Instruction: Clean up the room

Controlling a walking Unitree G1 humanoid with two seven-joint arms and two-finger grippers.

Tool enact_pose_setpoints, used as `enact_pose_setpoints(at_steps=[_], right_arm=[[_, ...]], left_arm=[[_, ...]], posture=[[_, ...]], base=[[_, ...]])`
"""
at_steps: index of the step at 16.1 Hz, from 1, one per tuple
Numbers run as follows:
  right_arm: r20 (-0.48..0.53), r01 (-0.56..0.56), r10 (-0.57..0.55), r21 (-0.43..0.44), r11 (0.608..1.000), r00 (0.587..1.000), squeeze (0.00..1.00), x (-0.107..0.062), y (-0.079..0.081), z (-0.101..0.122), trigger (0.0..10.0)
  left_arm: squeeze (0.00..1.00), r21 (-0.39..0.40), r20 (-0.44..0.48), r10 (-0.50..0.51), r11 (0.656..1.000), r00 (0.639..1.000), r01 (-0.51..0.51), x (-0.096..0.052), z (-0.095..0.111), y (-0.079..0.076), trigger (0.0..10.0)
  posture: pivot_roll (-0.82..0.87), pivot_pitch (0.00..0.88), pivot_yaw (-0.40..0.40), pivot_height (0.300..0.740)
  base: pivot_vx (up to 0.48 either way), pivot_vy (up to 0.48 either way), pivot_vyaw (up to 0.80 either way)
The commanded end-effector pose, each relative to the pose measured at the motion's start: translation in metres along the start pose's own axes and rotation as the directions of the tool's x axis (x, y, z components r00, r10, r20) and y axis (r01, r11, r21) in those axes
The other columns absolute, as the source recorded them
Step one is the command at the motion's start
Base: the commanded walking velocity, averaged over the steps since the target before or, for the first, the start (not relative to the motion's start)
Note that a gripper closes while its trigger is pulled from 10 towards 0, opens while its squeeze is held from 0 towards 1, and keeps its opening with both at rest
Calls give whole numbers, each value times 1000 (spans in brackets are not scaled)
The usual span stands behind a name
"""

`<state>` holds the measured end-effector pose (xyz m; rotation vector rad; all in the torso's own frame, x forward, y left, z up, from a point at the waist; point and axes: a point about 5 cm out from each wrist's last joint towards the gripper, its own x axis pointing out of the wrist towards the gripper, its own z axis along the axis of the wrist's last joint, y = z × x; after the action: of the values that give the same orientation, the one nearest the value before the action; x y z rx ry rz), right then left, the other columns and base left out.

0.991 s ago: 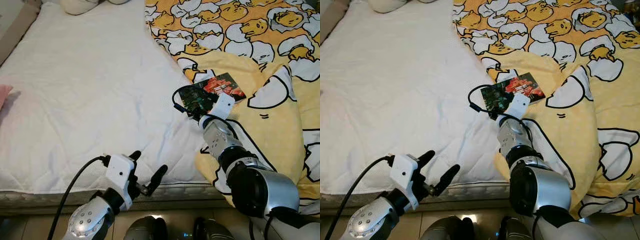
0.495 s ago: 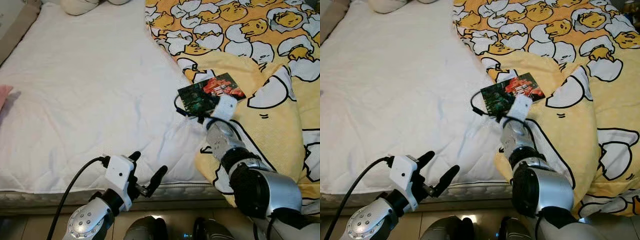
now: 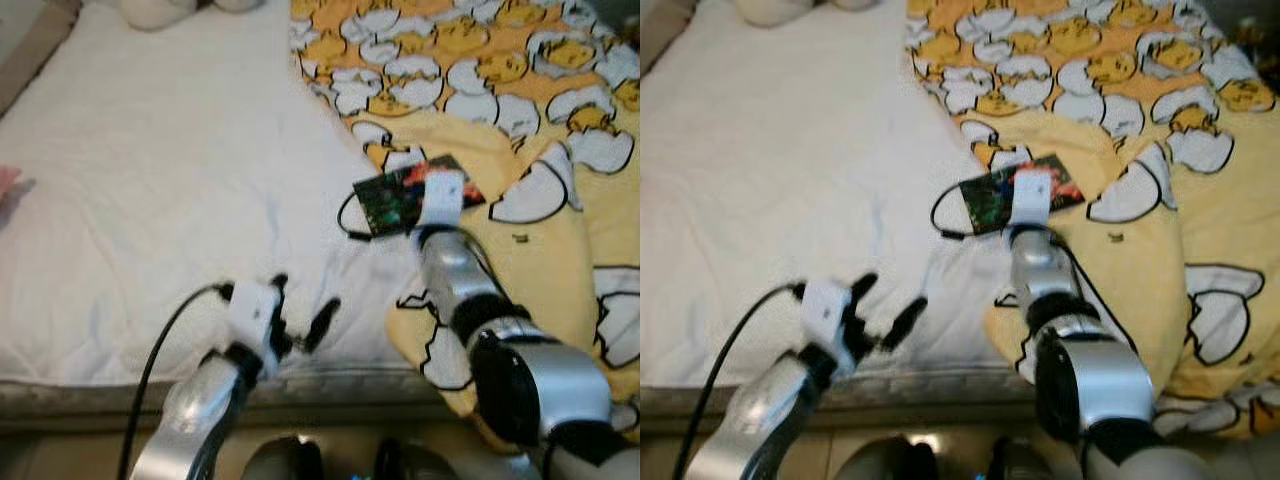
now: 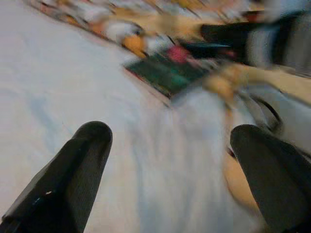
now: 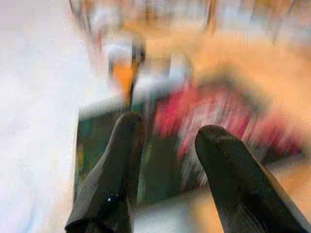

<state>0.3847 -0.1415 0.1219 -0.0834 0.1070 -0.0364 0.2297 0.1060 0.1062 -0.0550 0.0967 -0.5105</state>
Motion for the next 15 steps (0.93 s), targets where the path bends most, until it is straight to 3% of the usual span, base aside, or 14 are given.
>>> enact_pose_setpoints(at_steps=[1, 2, 4, 9, 10, 11, 15], right_arm=[[115, 29, -25, -33, 999, 993, 0, -7, -15, 2, 10000], [149, 45, -38, -41, 998, 988, 0, -13, -21, 0, 10000], [192, 67, -50, -85, 994, 980, 0, -46, -35, -18, 10000], [-39, 5, -6, -13, 1000, 999, 0, -114, -47, -76, 10000], [-37, -61, 60, -24, 998, 998, 0, -131, -44, -77, 10000], [-23, -93, 92, -51, 994, 995, 0, -138, -44, -75, 10000], [53, -73, 76, -51, 996, 996, 0, -106, -42, -49, 10000]], left_arm=[[0, -36, -2, 109, 993, 994, -109, 0, -5, 19, 10000], [0, -58, -1, 141, 988, 990, -141, 0, -6, 23, 10000], [0, -85, 11, 200, 976, 980, -199, 0, -8, 34, 10000], [0, 32, 48, 239, 970, 970, -240, -4, 3, 49, 10000], [0, 38, 44, 257, 965, 966, -258, -13, 2, 50, 10000], [0, 20, 36, 265, 964, 964, -265, -18, -4, 50, 10000], [0, -31, 99, 255, 967, 962, -253, 8, 2, 51, 10000]], posture=[[-36, 0, 67, 740], [-44, 0, 68, 740], [-105, 0, 71, 740], [-128, 0, 104, 740], [-128, 0, 108, 740], [-125, 0, 108, 740], [-151, 0, 111, 740]], base=[[0, 0, 0], [0, 0, 0], [0, 0, 0], [0, 0, 0], [0, 0, 0], [0, 0, 0], [66, -434, 0]])
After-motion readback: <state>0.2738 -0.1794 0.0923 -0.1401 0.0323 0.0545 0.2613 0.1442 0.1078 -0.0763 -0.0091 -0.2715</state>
